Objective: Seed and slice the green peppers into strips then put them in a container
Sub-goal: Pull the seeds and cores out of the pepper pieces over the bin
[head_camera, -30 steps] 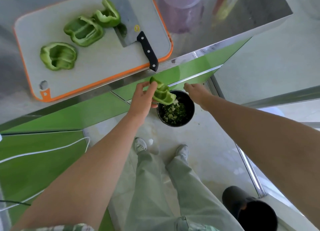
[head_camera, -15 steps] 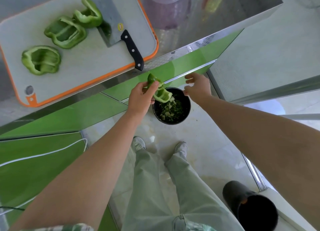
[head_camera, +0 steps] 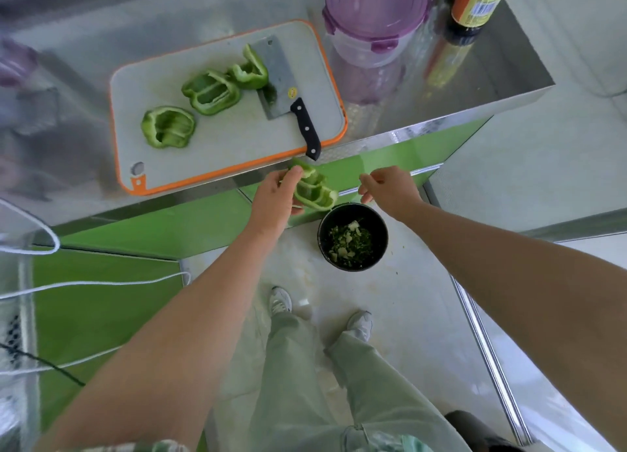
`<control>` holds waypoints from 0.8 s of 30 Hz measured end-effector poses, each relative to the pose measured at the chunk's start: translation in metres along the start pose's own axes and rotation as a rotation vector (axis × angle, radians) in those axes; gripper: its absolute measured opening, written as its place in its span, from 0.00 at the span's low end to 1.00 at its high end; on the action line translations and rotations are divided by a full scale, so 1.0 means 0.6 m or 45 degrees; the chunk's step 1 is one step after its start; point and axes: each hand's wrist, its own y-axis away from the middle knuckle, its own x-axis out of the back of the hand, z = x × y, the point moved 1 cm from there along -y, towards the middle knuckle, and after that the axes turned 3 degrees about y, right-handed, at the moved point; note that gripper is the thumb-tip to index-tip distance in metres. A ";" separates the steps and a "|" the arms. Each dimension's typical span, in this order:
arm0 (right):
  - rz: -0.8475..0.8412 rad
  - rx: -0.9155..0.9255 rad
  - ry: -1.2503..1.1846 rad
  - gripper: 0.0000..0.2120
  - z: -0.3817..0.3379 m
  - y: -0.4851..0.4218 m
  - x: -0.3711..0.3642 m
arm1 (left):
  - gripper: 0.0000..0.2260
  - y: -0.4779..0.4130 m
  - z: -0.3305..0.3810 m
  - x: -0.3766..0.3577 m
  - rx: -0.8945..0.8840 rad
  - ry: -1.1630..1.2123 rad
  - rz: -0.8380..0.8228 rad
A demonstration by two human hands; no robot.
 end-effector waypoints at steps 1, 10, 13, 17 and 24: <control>0.023 0.050 -0.048 0.16 -0.021 0.000 0.004 | 0.12 0.004 0.010 0.012 -0.003 0.056 0.055; 0.235 0.313 -0.047 0.07 -0.208 -0.044 0.001 | 0.20 -0.031 0.089 0.181 -0.037 0.312 0.472; 0.260 0.281 0.201 0.17 -0.245 -0.082 -0.018 | 0.17 -0.066 0.115 0.245 -0.025 0.368 0.578; 0.197 0.028 0.449 0.26 -0.269 -0.137 -0.040 | 0.21 -0.154 0.134 0.331 -0.031 0.359 0.659; 0.121 -0.133 0.513 0.26 -0.284 -0.181 -0.042 | 0.15 -0.258 0.171 0.392 -0.021 0.225 0.583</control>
